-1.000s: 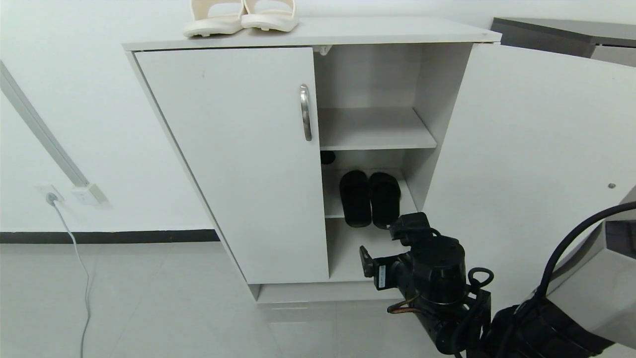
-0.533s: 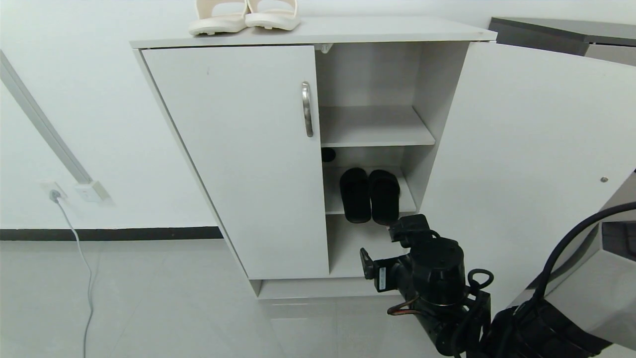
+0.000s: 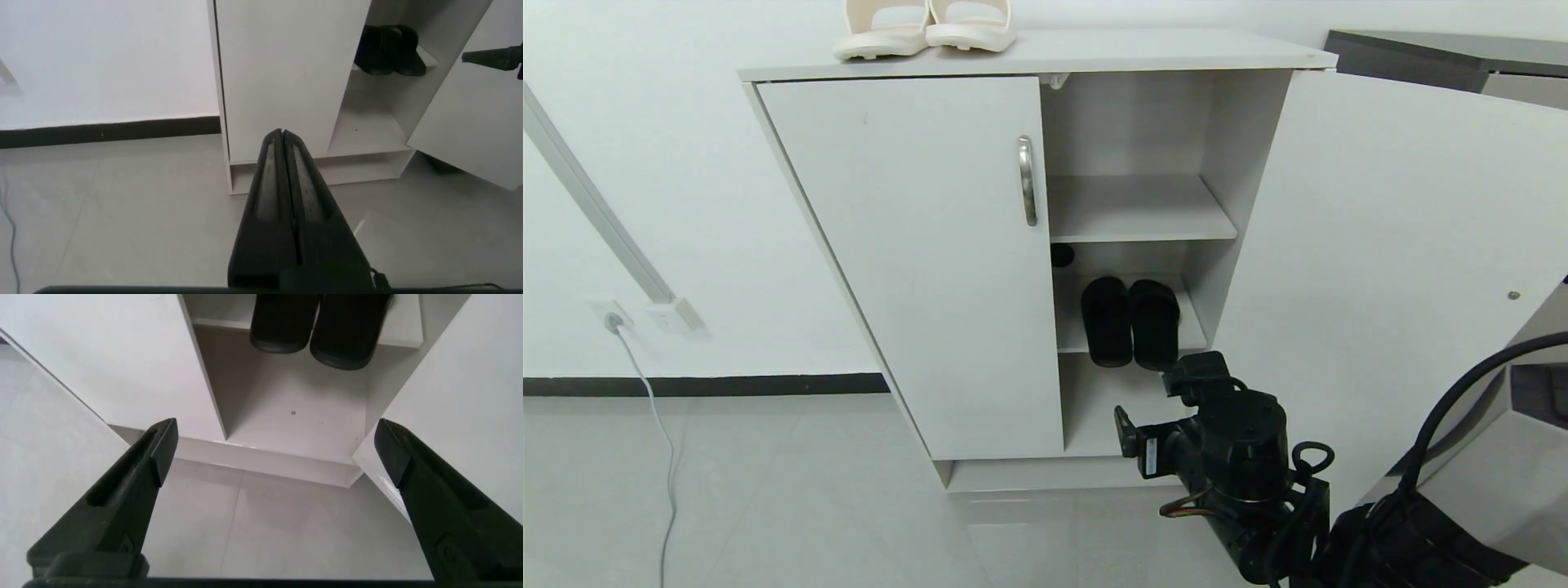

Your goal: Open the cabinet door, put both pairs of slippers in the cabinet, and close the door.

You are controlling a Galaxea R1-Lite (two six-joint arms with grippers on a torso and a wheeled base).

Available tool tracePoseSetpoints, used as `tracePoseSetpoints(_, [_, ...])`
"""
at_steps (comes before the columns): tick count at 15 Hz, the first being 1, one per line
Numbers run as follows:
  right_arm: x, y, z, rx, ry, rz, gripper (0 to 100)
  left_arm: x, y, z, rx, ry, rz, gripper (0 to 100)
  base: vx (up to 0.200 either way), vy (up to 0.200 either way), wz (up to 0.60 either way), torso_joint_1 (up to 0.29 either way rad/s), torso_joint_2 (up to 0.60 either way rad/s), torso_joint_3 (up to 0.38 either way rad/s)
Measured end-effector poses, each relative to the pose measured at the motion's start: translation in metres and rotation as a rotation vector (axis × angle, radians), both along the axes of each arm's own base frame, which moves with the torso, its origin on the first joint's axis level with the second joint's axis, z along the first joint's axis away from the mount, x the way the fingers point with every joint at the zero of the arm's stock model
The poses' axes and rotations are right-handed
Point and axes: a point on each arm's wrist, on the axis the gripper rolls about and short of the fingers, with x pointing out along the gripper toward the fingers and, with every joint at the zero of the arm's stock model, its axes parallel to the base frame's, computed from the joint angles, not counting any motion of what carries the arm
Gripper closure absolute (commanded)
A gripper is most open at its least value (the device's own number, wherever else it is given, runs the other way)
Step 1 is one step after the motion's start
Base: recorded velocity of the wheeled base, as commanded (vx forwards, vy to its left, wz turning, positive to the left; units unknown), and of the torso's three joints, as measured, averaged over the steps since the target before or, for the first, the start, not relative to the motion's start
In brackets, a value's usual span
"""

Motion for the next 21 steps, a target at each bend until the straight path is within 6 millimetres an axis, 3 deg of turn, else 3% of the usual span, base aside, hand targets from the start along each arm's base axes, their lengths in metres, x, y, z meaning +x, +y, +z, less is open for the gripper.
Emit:
tracePoseSetpoints(11, [0.0002,-0.0003,-0.0003,-0.004,-0.003,-0.015,0,0.0000,0.0000,0.0000,0.005,0.000,0.000,100,0.000,0.000,0.00,0.001,0.00,0.088])
tracePoseSetpoints(21, [0.0006,-0.0006,-0.0012,-0.009,-0.002,-0.026,0,0.0000,0.0000,-0.0001,0.004,0.000,-0.001,100,0.000,0.200,0.00,0.005,0.00,0.003])
